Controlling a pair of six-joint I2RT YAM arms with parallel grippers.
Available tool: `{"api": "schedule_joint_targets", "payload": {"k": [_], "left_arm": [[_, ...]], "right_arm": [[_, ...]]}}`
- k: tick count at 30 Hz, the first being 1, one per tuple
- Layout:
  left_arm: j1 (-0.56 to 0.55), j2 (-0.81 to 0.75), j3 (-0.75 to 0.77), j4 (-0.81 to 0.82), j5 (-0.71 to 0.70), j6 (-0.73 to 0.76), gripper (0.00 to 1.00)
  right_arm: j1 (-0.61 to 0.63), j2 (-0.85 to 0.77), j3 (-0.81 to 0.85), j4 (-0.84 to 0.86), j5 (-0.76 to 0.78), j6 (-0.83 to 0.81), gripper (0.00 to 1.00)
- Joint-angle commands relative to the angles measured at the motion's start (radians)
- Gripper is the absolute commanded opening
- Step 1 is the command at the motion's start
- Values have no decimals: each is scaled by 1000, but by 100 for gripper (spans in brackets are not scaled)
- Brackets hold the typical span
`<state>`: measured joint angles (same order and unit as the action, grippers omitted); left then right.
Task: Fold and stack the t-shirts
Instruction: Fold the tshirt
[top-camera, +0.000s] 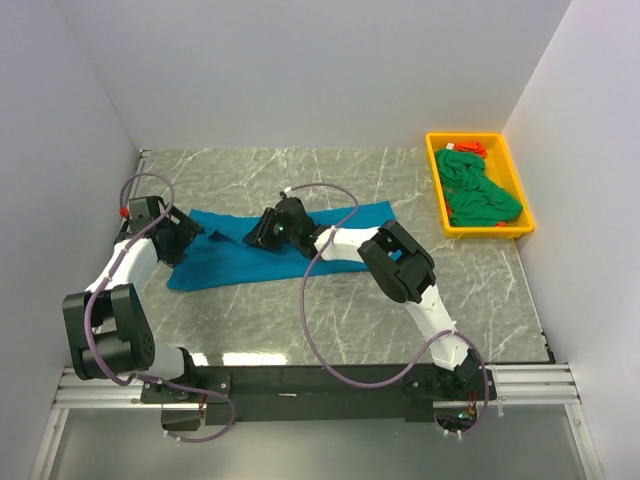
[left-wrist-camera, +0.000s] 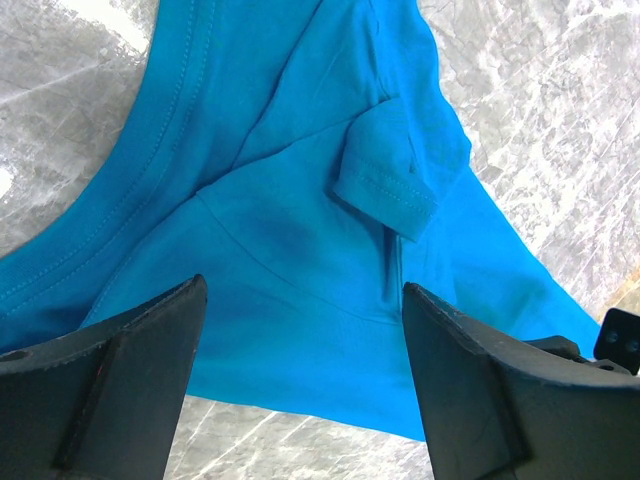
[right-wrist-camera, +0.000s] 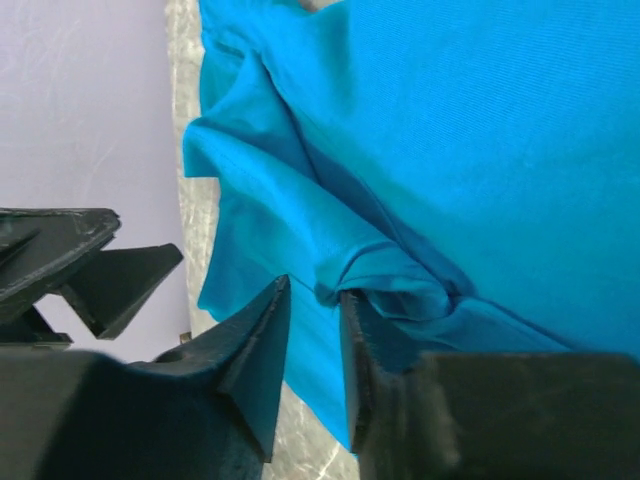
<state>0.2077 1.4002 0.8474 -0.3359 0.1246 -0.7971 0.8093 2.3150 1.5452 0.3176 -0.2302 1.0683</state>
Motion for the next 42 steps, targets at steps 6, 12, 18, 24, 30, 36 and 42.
{"api": "schedule_joint_targets", "payload": {"k": [6,12,18,24,30,36,42], "left_arm": [[-4,6,22,1,1,21,84],[-2,13,25,-2,0,19,84],[-4,31,25,-3,13,12,84],[-2,42,19,14,41,6,84],[-4,80,-8,80,128,-62,84],[-11,155,1,170,188,-148,85],[-27,256,87,160,162,-165,82]], "right_arm": [[-5,-52,20,49,2,-1,9],[-7,-88,-19,78,-32,12,0],[-6,-141,-66,89,-84,28,0],[-5,-174,-96,67,-100,16,0],[-5,-143,-91,69,-127,22,0],[-9,-120,-66,54,-133,13,0],[-19,-97,-73,74,-147,28,0]]}}
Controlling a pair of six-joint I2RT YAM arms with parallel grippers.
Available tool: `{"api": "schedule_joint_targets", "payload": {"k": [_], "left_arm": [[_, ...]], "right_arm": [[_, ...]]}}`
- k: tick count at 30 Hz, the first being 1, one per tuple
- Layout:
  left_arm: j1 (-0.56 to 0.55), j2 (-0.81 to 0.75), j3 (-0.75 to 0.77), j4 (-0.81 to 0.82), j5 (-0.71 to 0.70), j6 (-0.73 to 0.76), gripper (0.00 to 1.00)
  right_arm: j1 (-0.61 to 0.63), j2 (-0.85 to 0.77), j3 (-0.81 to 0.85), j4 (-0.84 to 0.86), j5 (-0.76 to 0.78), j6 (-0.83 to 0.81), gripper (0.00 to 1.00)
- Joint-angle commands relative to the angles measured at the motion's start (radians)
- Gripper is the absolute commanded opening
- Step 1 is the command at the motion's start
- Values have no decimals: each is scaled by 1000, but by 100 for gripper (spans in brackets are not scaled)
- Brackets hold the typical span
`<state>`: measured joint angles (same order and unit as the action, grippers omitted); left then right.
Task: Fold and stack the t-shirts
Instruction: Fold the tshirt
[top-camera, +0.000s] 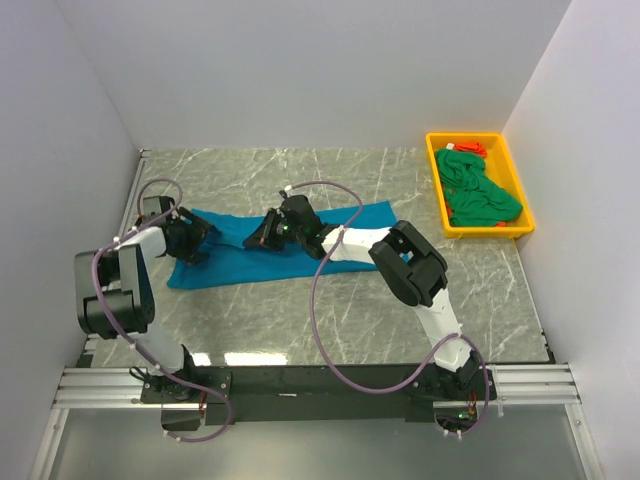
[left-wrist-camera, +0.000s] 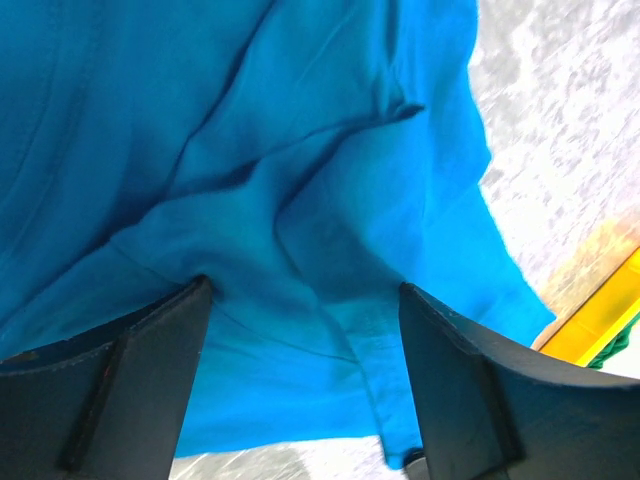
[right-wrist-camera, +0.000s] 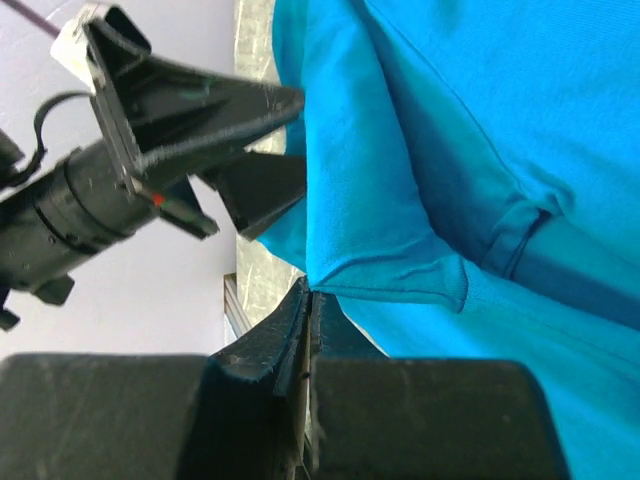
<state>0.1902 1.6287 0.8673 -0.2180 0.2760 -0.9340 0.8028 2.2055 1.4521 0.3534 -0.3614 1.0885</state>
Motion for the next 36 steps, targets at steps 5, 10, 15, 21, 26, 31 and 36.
{"api": "schedule_joint_targets", "payload": {"k": [5,10,15,21,26,31,36], "left_arm": [[-14,74,93,48,14,-40,78],[-28,62,96,39,11,-61,77],[-40,-38,99,-46,-125,-78,77],[-41,-107,101,-61,-202,-75,76],[-69,-112,134,-55,-190,-28,76],[-113,-98,170,-27,-158,21,75],[-143,-29,196,-7,-138,52,68]], "right_arm": [[-16,26,13,55,-27,19,0],[-19,33,17,55,-30,17,0],[-20,33,13,47,-28,7,0],[-20,43,13,-17,-13,-15,11],[-20,46,63,-166,-14,-99,34],[-22,-65,41,-325,50,-258,39],[-45,-150,2,-341,61,-332,36]]}}
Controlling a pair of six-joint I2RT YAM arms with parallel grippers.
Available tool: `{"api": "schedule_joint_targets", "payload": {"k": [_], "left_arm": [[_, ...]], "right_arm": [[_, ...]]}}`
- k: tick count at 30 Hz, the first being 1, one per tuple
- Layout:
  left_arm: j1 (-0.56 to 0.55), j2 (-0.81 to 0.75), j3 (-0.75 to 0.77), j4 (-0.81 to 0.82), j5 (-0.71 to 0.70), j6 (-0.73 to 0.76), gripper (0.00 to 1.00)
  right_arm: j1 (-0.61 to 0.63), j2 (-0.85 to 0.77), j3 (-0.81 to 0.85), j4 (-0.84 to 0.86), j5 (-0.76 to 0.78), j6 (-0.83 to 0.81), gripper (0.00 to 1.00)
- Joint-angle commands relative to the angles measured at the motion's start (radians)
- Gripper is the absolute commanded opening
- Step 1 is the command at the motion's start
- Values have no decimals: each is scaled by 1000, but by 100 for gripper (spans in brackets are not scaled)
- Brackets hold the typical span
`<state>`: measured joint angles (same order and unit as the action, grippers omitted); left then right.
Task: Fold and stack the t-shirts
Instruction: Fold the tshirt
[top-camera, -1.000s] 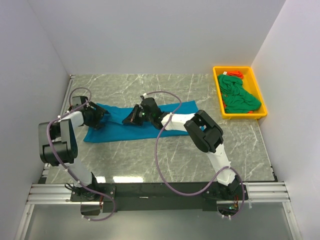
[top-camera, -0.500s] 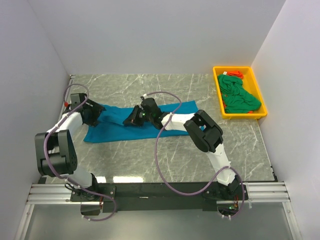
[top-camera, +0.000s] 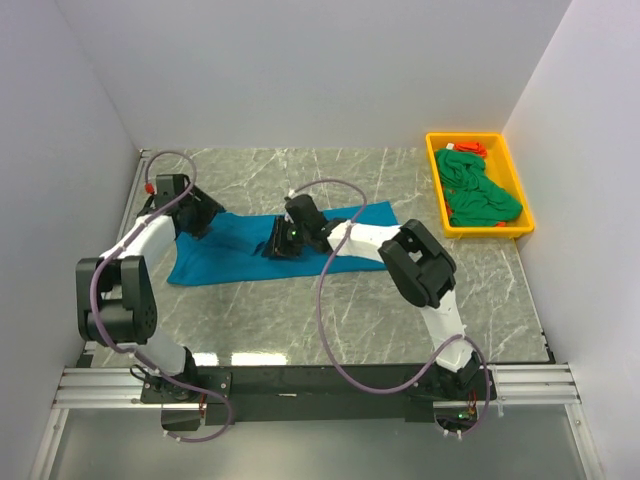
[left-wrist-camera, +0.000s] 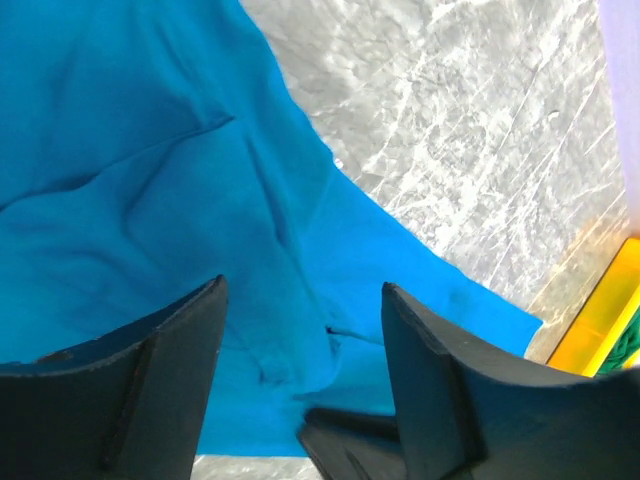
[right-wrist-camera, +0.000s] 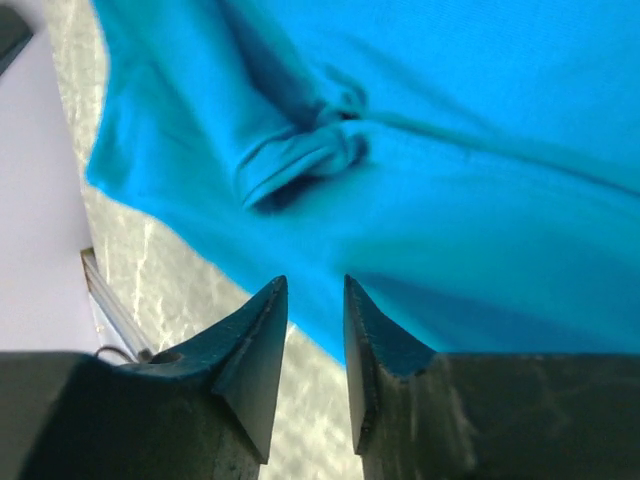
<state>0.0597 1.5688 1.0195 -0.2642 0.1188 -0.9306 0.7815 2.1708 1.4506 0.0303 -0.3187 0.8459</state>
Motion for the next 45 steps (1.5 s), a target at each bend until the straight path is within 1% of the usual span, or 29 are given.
{"api": "schedule_joint_targets", "payload": {"k": [1,3,4,9,14,19,21,24,29,32,35,36,37,38,39,40,41,42,43,45], "left_arm": [[-12,55,57,40,12,52,67],[-12,76,79,28,-1,65,65],[-12,86,105,22,-7,73,61],[-11,131,134,25,-11,101,52],[-12,204,154,13,-24,104,50],[-12,270,171,34,-62,104,49],[-14,293,186,31,-68,101,49],[-11,349,231,16,-93,104,50],[-11,401,283,6,-116,119,50],[-12,392,310,-7,-116,128,53],[-14,338,326,-18,-116,147,62],[-14,321,335,-29,-117,154,68],[-14,283,341,-39,-148,160,71],[-17,263,344,-50,-157,174,74],[-18,241,349,-62,-168,179,79],[-23,200,350,-91,-189,182,81],[-32,179,349,-105,-200,188,84],[-37,157,338,-124,-214,188,85],[-43,117,330,-162,-246,187,86],[-54,82,289,-207,-272,174,85]], "right_arm": [[-33,-117,16,-7,0,-97,33],[-33,-108,43,-6,-26,-103,31],[-31,-95,69,5,-57,-103,31],[-31,-36,122,131,-177,-41,30],[-31,92,211,215,-255,33,31],[-40,188,247,253,-258,65,30],[-51,211,243,260,-249,76,30],[-88,231,193,302,-231,114,30],[-154,193,70,375,-247,122,30],[-163,120,28,327,-260,52,30],[-171,3,-16,211,-218,-83,32],[-177,-64,-47,179,-192,-161,34],[-180,-98,-59,98,-165,-204,34],[-183,-132,-71,54,-134,-249,35],[-185,-164,-84,10,-44,-293,36],[-191,-224,-108,-77,1,-373,39],[-191,-248,-120,-114,45,-410,40],[-192,-293,-143,-151,125,-468,41],[-195,-310,-154,-221,177,-488,41],[-199,-353,-177,-286,286,-542,42]]}}
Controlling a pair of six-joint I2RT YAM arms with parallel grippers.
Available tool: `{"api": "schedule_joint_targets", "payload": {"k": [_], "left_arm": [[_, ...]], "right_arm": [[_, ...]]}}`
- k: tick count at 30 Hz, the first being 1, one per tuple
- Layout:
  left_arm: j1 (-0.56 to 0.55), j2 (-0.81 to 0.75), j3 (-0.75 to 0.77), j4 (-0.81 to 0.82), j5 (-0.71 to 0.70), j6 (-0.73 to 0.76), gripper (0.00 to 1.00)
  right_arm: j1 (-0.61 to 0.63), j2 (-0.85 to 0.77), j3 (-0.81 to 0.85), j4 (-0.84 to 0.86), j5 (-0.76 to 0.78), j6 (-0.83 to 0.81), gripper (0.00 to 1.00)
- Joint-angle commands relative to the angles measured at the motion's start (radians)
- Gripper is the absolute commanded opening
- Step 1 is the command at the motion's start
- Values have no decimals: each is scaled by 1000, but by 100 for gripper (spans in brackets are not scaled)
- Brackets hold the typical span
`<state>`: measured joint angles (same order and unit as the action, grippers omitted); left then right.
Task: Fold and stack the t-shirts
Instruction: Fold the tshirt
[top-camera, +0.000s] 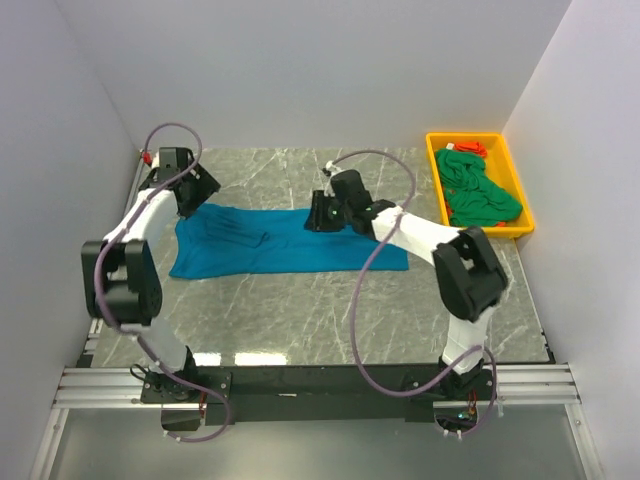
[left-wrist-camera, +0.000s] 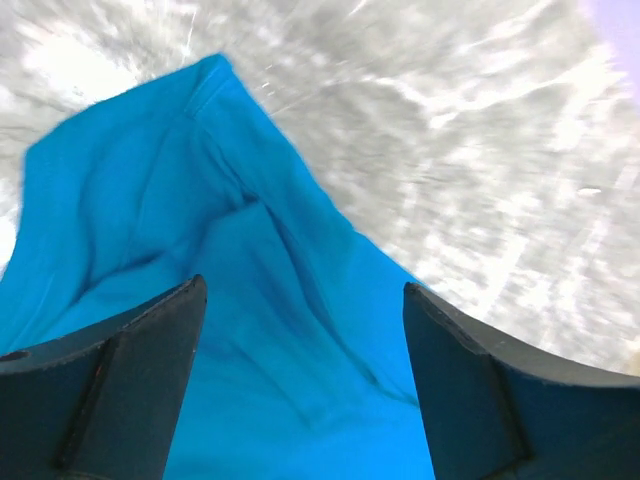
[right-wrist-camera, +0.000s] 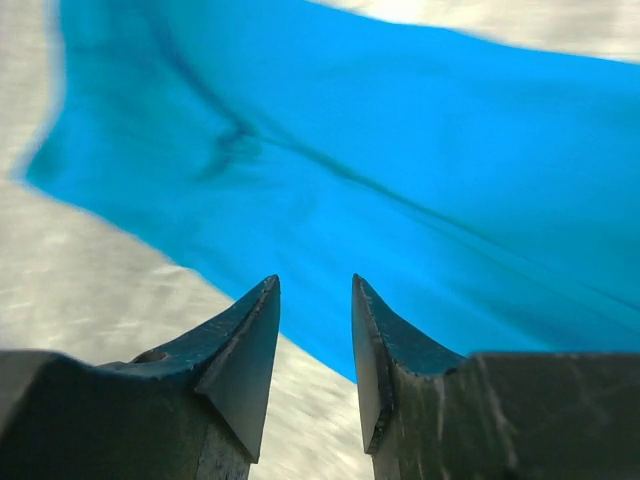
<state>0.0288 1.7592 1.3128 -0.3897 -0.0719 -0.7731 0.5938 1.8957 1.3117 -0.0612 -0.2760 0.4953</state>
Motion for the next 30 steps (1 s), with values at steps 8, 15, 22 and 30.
{"api": "schedule_joint_targets", "payload": {"k": [8,15,22,30], "left_arm": [[-24,-176,-228,-126,-141,-12,73],[-14,-104,-291,-169,-218,-18,66],[43,34,-221,-241,-269,6,65],[51,277,113,-308,-347,87,71]], "right_arm": [[-22,-150,-129,-318,376,-219,43],[-25,-77,-129,-387,370,-198,43],[-5,-73,-224,-462,282,-164,41],[145,-118,-347,-560,101,-165,41]]}}
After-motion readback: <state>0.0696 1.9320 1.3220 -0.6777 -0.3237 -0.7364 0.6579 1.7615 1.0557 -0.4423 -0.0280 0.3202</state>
